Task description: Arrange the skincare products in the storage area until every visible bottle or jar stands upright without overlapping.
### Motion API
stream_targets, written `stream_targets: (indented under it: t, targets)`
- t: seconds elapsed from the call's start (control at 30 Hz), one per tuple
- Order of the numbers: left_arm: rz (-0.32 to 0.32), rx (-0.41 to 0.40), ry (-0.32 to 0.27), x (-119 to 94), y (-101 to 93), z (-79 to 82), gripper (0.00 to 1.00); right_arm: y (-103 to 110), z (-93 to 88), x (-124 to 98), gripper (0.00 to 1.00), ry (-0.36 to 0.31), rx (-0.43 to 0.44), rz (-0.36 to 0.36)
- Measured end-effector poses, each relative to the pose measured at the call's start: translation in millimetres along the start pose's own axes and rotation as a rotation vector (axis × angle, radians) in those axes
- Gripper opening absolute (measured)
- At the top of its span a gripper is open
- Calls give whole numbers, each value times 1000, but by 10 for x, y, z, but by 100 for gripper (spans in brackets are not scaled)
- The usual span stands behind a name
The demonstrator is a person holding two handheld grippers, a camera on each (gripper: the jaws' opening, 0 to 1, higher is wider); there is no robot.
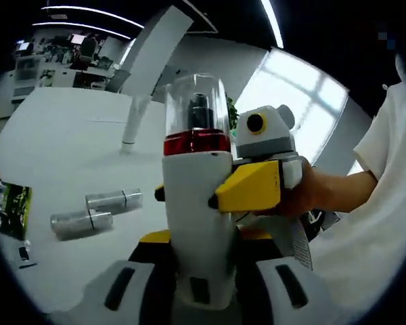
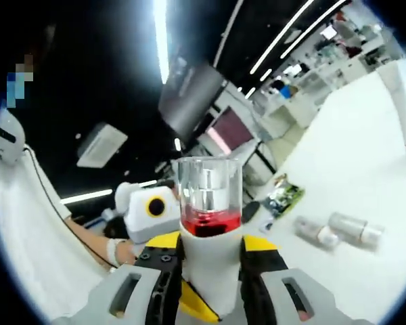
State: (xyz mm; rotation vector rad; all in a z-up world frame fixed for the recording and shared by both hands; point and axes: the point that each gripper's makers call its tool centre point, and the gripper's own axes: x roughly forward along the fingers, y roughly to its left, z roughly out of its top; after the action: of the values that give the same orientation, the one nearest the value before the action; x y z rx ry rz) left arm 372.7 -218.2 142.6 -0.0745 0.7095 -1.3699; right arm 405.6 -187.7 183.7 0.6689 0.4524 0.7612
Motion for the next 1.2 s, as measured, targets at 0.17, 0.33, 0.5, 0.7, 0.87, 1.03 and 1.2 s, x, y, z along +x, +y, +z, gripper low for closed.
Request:
stream_targets:
  t: [0.17,0.33,0.5,0.7,0.87,1.03,1.2]
  targets:
    - [107,60,27,-5,159,-42,29,-68,-35,71,34,35,-11,-97]
    - [137,83,36,-11,198,-55,29,-113,-35,103,34,26,9,-114]
    - [141,106,9,-31,184,-2,29,-104,-9,91,34,24,22,-105]
    - [137,113,1,5,163,8,29,-100,1,52,28,49,-68,-133]
    - [156,155,2,26,172,2,30,-85,-5,37,27,61,-130,-139]
    - [154,205,-25,45,141,49,30,-85,36,-19,27,61,-165,-126]
    - [166,232,-24,71,134,60,30,-71,47,-16,27,93,-220,-107]
